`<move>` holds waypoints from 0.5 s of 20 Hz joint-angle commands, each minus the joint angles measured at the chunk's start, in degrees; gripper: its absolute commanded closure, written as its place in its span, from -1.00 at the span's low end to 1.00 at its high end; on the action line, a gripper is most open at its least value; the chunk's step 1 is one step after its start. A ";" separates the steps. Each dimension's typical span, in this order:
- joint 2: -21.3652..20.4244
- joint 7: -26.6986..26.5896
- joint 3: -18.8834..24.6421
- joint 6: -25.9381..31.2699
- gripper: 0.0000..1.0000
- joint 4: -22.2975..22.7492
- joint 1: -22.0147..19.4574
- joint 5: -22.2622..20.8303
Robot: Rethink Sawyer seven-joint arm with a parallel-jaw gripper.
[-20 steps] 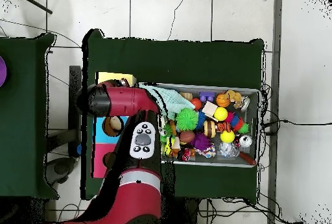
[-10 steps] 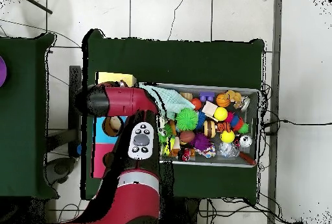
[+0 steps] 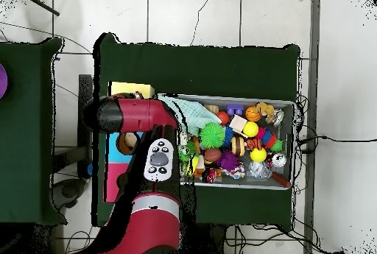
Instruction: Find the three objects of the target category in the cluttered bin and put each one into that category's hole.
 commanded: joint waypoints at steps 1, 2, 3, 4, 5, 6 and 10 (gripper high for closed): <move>-2.82 7.12 2.36 10.45 -1.00 6.81 0.31 -2.22; -3.05 7.13 2.29 10.65 -1.00 6.84 0.39 -2.23; -3.43 7.23 2.09 10.73 -1.00 7.16 0.57 -2.29; -3.49 7.25 1.95 10.83 -1.00 7.12 0.68 -2.34; -3.49 7.09 2.11 10.67 -1.00 7.11 0.63 -2.39; -3.50 6.93 2.27 10.51 -1.00 7.09 0.58 -2.43; -3.51 6.34 2.57 11.01 1.00 7.08 0.50 -2.67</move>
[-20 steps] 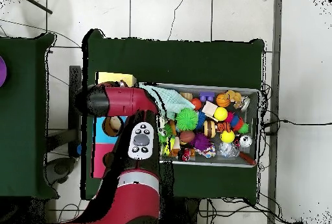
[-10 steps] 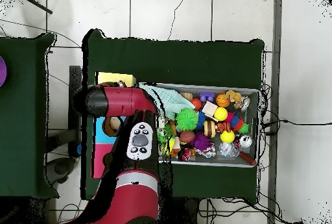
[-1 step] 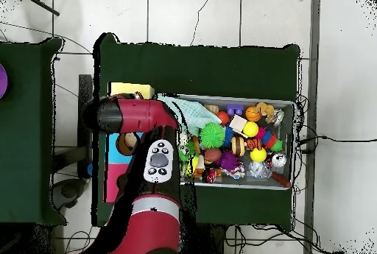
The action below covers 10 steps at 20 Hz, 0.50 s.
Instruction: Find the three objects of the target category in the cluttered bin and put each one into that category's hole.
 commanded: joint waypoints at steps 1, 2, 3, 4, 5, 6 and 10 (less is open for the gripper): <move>-2.89 6.15 2.68 10.93 1.00 6.55 0.42 -2.61; -2.93 6.06 2.83 10.95 1.00 6.59 0.35 -2.69; -2.97 5.88 3.21 10.86 1.00 6.66 0.12 -2.65; -2.99 5.67 3.47 10.66 1.00 6.72 -0.02 -2.67; -2.97 5.50 3.71 10.52 1.00 6.74 -0.14 -2.74; -2.94 5.48 3.88 10.22 1.00 6.80 -0.25 -2.76; -2.79 5.10 4.43 9.34 1.00 6.88 -0.60 -3.30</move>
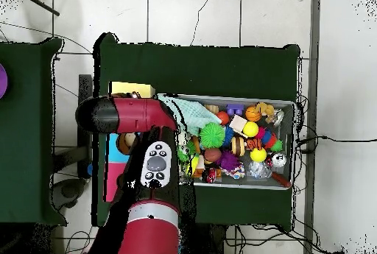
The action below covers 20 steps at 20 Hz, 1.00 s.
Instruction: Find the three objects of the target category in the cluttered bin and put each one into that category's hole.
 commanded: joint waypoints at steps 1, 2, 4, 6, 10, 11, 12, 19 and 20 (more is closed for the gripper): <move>-0.50 5.17 4.33 6.90 1.00 6.33 -0.76 -2.89; -0.47 5.25 4.23 6.95 1.00 6.26 -0.75 -2.90; -0.50 6.23 3.63 6.13 1.00 5.88 -0.38 -2.75; -0.16 6.91 2.56 6.68 1.00 4.94 0.28 -2.91; -0.09 7.39 2.27 5.59 1.00 5.06 0.42 -3.01; -0.27 7.13 2.54 5.25 1.00 5.47 0.26 -3.12; -0.29 6.81 2.85 5.36 1.00 5.66 0.09 -3.12; -0.38 5.84 3.92 6.38 -1.00 5.46 -0.54 -2.86; -0.39 5.87 3.88 6.59 -1.00 5.35 -0.46 -2.84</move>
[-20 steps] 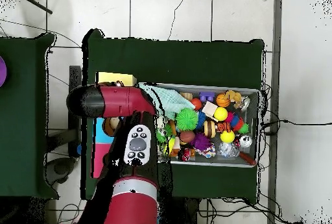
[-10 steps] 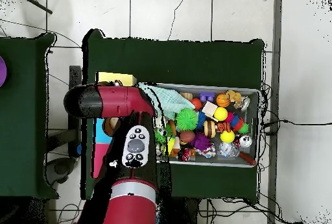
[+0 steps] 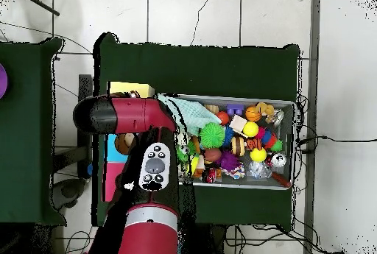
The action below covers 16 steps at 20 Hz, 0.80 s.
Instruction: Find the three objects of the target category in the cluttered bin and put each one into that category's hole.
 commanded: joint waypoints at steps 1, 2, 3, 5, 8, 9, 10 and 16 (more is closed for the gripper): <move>0.54 5.84 3.92 6.76 -1.00 4.85 -0.60 -2.65; 0.54 5.83 3.93 6.83 -1.00 4.81 -0.57 -2.65; 0.46 5.88 3.90 6.57 -1.00 5.08 -0.58 -2.69; 0.34 6.28 3.57 6.05 -1.00 5.36 -0.38 -2.74; 0.18 7.10 2.85 5.19 -1.00 5.11 0.02 -2.76; 0.05 7.18 2.77 4.93 -1.00 5.29 0.03 -2.80; -0.03 7.02 3.01 4.60 -1.00 5.41 -0.11 -2.80; -0.43 7.08 2.55 5.24 -1.00 5.01 0.05 -2.83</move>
